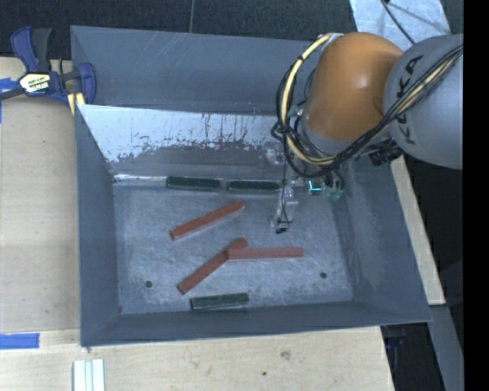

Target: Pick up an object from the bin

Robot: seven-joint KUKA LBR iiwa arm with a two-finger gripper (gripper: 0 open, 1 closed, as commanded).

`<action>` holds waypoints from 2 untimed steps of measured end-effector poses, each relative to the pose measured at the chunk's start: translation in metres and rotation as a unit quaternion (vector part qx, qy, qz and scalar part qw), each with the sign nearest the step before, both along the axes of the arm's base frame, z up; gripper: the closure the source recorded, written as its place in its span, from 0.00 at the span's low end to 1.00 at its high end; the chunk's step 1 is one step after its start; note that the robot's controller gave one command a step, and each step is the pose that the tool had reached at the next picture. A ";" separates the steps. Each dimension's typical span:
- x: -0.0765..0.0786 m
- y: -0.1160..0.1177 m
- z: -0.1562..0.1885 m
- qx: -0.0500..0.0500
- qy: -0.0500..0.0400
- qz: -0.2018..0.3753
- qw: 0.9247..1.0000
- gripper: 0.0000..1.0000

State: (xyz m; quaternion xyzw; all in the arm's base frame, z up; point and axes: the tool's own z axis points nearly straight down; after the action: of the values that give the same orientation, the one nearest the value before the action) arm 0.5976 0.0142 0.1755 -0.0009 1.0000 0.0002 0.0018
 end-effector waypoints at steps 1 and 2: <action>0.002 0.088 -0.104 -0.001 0.004 0.228 0.974 0.00; 0.003 0.112 -0.073 0.000 -0.002 0.205 0.979 0.00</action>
Offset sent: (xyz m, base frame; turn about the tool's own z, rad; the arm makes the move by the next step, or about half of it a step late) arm 0.0016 0.0887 -0.1055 -0.4593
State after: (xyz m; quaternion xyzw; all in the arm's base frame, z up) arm 0.6004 0.1266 0.1023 -0.2056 0.9786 0.0008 0.0038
